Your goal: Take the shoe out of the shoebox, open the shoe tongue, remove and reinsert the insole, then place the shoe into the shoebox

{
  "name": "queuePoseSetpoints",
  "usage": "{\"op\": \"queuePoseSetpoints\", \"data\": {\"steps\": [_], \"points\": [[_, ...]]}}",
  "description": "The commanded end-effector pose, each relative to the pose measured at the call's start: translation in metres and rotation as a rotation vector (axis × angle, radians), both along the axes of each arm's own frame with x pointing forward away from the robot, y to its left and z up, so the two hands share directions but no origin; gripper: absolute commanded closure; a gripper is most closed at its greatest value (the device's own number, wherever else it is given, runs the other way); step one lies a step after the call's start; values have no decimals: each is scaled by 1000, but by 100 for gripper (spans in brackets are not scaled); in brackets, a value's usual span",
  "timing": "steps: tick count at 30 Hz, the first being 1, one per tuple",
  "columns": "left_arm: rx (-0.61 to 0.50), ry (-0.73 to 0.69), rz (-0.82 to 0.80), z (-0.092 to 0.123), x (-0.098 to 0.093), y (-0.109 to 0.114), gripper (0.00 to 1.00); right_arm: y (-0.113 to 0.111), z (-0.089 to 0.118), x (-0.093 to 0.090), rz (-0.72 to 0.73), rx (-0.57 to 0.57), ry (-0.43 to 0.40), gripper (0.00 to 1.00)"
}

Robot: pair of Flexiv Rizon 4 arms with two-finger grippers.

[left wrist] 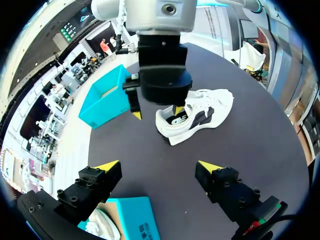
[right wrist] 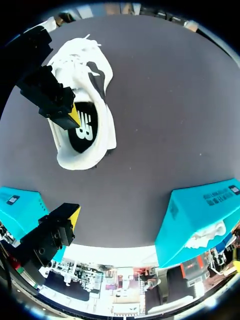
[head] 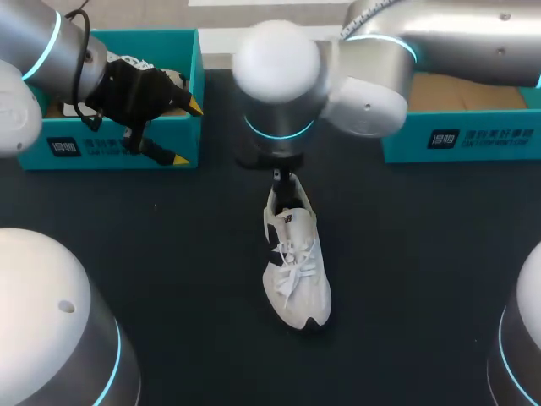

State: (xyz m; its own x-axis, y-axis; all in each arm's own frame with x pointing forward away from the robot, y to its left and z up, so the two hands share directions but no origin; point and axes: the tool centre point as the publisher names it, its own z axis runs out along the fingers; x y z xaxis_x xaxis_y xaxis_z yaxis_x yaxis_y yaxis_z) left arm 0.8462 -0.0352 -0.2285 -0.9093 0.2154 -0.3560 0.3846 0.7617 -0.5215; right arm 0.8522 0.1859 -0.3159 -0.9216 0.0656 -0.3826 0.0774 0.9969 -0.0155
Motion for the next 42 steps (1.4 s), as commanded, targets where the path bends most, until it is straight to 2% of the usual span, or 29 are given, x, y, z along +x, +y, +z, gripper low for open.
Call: {"op": "queuePoseSetpoints", "data": {"steps": [1, 10, 13, 15, 17, 19, 25, 27, 28, 29, 32, 35, 42], "points": [[2, 0, 1, 0, -1, 0, 0, -3, -21, 15, 26, 26, 29, 0], [2, 0, 1, 0, -1, 0, 0, 6, -43, 15, 70, -58, 85, 0], [2, 0, 1, 0, -1, 0, 0, 7, -44, 17, 69, -89, 86, 10], [2, 0, 1, 0, -1, 0, 0, 6, -45, 17, 67, -104, 92, 21], [2, 0, 1, 0, -1, 0, 0, 5, -47, 17, 76, -116, 92, 47], [2, 0, 1, 0, -1, 0, 0, 2, -48, 16, 76, -122, 98, 54], [2, 0, 1, 0, -1, 0, 0, -3, -55, 14, 79, -133, 110, 64], [2, 0, 1, 0, -1, 0, 0, -3, -57, 13, 86, -133, 115, 80], [2, 0, 1, 0, -1, 0, 0, -3, -58, 12, 90, -140, 120, 95], [2, 0, 1, 0, -1, 0, 0, -4, -60, 12, 93, -144, 121, 100], [2, 0, 1, 0, -1, 0, 0, -6, -62, 11, 84, -152, 119, 100], [2, 0, 1, 0, -1, 0, 0, -10, -52, 11, 54, -151, 89, 100], [2, 0, 1, 0, -1, 0, 0, -17, -4, 10, 41, -134, 75, 100]]}}
